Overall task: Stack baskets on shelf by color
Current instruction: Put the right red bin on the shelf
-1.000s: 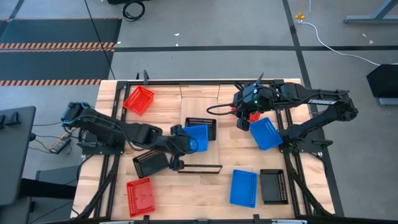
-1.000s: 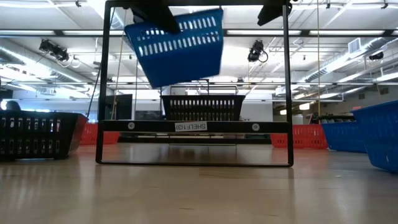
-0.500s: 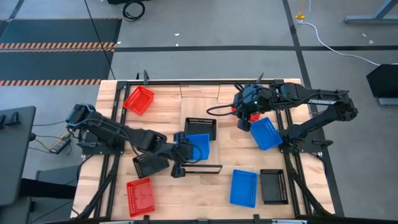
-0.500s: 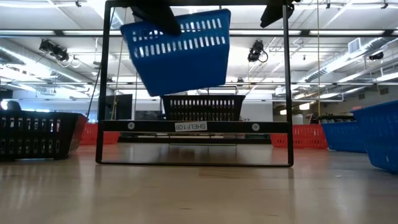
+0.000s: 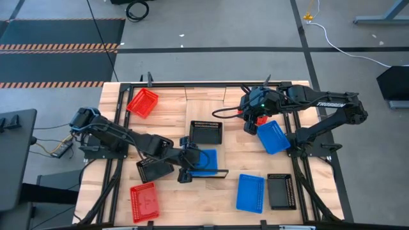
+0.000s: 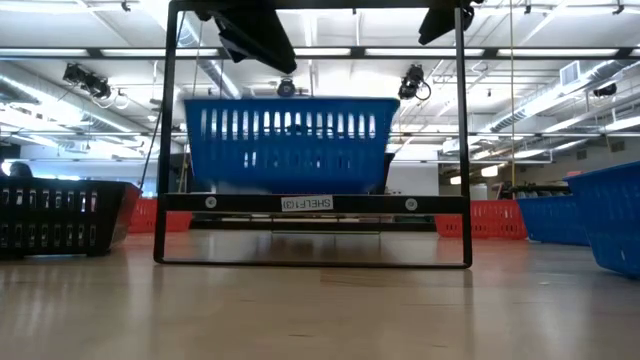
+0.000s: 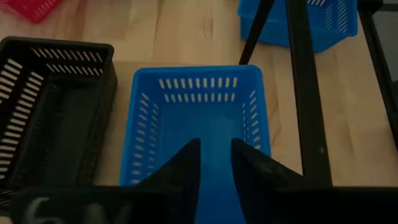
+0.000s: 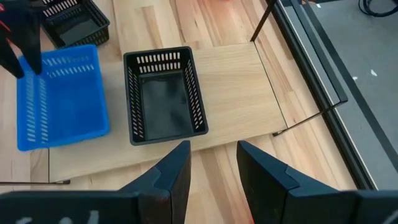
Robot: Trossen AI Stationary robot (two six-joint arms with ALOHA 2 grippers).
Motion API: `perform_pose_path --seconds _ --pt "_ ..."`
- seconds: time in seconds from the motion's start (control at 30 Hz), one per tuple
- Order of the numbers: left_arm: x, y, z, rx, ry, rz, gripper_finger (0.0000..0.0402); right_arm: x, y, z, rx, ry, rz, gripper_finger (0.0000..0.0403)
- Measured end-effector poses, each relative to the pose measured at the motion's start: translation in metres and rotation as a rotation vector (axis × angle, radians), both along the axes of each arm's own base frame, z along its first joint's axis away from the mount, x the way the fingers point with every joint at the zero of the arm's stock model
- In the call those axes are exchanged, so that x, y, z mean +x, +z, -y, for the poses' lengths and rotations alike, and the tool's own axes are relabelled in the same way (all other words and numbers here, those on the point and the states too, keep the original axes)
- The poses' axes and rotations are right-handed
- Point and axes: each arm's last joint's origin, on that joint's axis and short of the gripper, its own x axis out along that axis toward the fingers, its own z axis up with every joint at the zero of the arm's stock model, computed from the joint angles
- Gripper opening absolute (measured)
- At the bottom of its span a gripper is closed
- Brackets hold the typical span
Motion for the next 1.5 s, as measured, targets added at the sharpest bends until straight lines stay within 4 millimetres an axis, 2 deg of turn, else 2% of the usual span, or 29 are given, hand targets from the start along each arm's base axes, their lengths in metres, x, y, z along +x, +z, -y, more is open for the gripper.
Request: perform_pose_path --seconds 0.23,0.57,0.8,0.9,1.23,1.4,1.5 --pt "-0.003 0.003 -0.003 0.013 0.0 -0.004 0.011 0.0 0.0 0.0 0.005 0.004 0.0 0.0137" --pt "-0.038 0.021 -0.019 0.156 0.049 -0.186 0.0098 -0.001 -0.007 -0.002 0.056 0.013 -0.029 0.0137" --pt "-0.051 0.027 -0.035 0.373 0.208 -0.198 0.0087 -0.003 -0.052 0.012 -0.035 -0.15 -0.178 0.0137" --pt "-0.056 0.031 -0.046 0.426 0.245 -0.213 0.0081 -0.006 -0.07 0.021 -0.029 -0.159 -0.24 0.0137" --pt "-0.071 0.061 -0.079 0.363 0.276 -0.126 0.0054 -0.014 -0.128 0.052 -0.066 -0.164 -0.334 0.0137" --pt "-0.079 0.076 -0.089 0.358 0.292 -0.048 0.0052 -0.021 -0.143 0.071 -0.049 -0.215 -0.332 0.0137" --pt "-0.078 0.082 -0.091 0.344 0.285 0.008 0.0057 -0.025 -0.149 0.077 -0.028 -0.233 -0.328 0.014"
